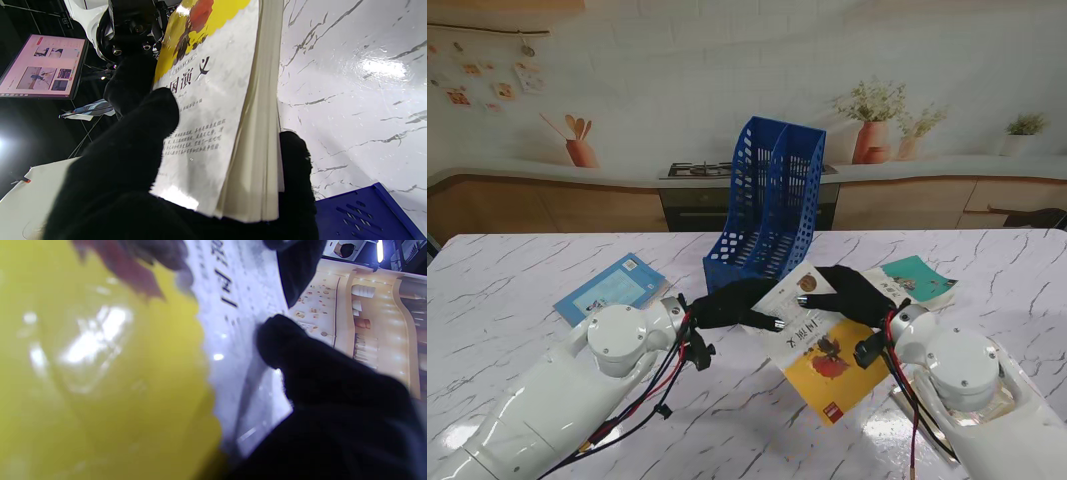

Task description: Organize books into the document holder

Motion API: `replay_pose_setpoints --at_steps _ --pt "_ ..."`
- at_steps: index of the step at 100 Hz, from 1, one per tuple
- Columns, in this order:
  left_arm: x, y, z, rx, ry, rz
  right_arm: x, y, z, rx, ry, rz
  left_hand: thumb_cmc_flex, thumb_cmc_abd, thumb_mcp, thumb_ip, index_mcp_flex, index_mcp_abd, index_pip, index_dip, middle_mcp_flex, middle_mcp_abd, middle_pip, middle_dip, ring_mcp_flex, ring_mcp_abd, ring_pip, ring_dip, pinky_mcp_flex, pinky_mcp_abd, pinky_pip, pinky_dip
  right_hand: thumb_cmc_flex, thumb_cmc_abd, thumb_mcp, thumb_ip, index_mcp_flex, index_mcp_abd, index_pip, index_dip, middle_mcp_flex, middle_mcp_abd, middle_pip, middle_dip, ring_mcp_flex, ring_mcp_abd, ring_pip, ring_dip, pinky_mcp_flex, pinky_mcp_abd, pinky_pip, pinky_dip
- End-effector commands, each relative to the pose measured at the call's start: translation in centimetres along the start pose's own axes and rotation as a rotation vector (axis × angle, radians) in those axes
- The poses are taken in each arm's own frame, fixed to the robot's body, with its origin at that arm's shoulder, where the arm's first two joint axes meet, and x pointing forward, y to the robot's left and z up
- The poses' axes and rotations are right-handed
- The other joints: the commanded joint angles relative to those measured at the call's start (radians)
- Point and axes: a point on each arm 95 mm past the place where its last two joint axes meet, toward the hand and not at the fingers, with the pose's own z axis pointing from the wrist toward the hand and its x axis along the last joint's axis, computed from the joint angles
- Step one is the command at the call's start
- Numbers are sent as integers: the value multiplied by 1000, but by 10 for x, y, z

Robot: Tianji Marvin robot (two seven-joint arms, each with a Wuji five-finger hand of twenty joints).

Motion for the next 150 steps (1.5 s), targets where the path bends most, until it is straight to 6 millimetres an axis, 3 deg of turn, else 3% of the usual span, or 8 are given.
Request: replay_pose_setpoints --at_steps 1,14,32,57,64,83,97,150 --pt "2 9 7 -20 32 -22 6 -1 3 -5 19 -3 78 -47 -23 -33 14 -120 183 48 83 -41 -35 90 79 -66 73 30 108 -73 155 -22 209 217 163 41 159 -379 328 136 -12 -54 15 16 66 -146 104 26 11 119 48 19" --pt "0 11 9 -15 60 -69 7 -1 3 -1 16 -13 134 -77 173 -11 101 -157 346 118 285 -34 -277 72 230 -75 57 -26 324 -127 243 -126 210 219 156 41 150 -379 323 135 -19 -55 12 17 59 -146 101 26 3 116 44 18" --pt "0 13 11 -4 90 -122 5 -2 5 5 -3 0 144 -131 374 15 182 -184 349 256 361 -57 -226 23 379 -88 47 -75 513 -151 270 -217 202 214 151 51 125 -361 275 105 -22 -58 -5 -6 46 -129 64 11 -21 124 25 14" --pt "2 14 8 12 100 -109 1 -4 7 -48 -6 76 149 -125 428 34 226 -210 342 348 370 -159 -120 150 463 -116 7 -31 553 -140 290 -212 133 163 71 97 9 -250 25 -292 -26 -17 -211 -274 17 -96 -120 -82 -35 137 -3 -37" --pt "2 14 8 21 101 -122 0 -3 5 -50 -6 84 138 -140 450 36 239 -214 341 350 390 -166 -118 164 470 -117 10 -14 555 -144 300 -200 40 121 -49 98 -94 -216 71 -504 -58 7 -324 -370 -28 -67 -244 -133 -58 155 -34 -62" --pt "4 10 3 9 103 -147 2 2 1 -81 -12 163 132 -150 473 34 248 -206 345 344 413 -155 -123 178 478 -122 38 -13 559 -149 321 -184 -40 109 -162 104 -147 -158 7 -646 -114 21 -418 -538 -81 -23 -479 -222 -144 252 -170 -132" --pt "12 5 -6 24 91 -141 0 7 -4 -183 -33 133 132 -150 474 34 247 -205 344 343 414 -153 -125 183 478 -120 46 -16 560 -149 327 -180 -219 208 -277 176 -131 -95 -388 -475 -151 22 -450 -587 -112 -7 -592 -248 -167 298 -213 -163" --pt "75 -44 -54 255 5 64 -19 24 -24 -379 -170 120 130 -152 477 36 248 -202 346 336 421 -153 -133 192 477 -117 60 -26 560 -145 328 -174 -228 324 -406 154 -163 -70 -372 -423 -208 28 -449 -595 -175 1 -704 -276 -244 315 -276 -193"
